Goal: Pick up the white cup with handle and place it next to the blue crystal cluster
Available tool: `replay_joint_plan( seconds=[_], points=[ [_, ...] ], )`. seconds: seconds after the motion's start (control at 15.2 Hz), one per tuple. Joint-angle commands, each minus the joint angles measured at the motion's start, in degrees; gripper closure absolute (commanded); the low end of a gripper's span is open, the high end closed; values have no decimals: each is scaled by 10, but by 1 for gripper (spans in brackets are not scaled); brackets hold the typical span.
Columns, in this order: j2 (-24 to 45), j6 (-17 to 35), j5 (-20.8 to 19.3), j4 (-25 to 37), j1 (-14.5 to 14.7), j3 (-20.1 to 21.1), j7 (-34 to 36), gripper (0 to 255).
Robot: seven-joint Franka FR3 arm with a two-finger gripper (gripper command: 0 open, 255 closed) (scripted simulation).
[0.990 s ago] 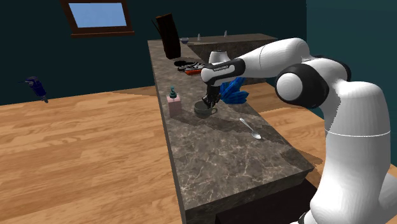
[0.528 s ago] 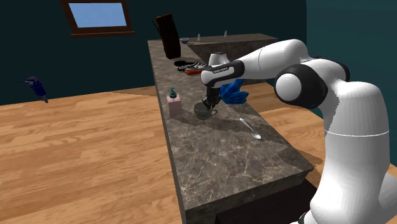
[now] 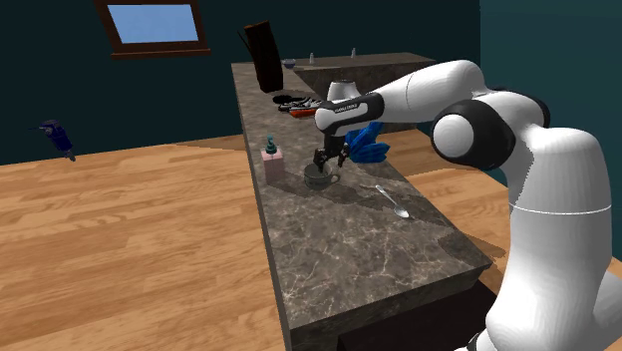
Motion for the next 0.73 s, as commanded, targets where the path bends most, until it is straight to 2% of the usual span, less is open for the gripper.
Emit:
replay_joint_plan(
  seconds=[0.0,0.13,0.66],
  points=[
    [-12,-24,1,12,-1,0,0,0],
    [-24,-52,2,28,-2,1,0,0],
    [-24,-52,2,28,-2,1,0,0]
  ],
)
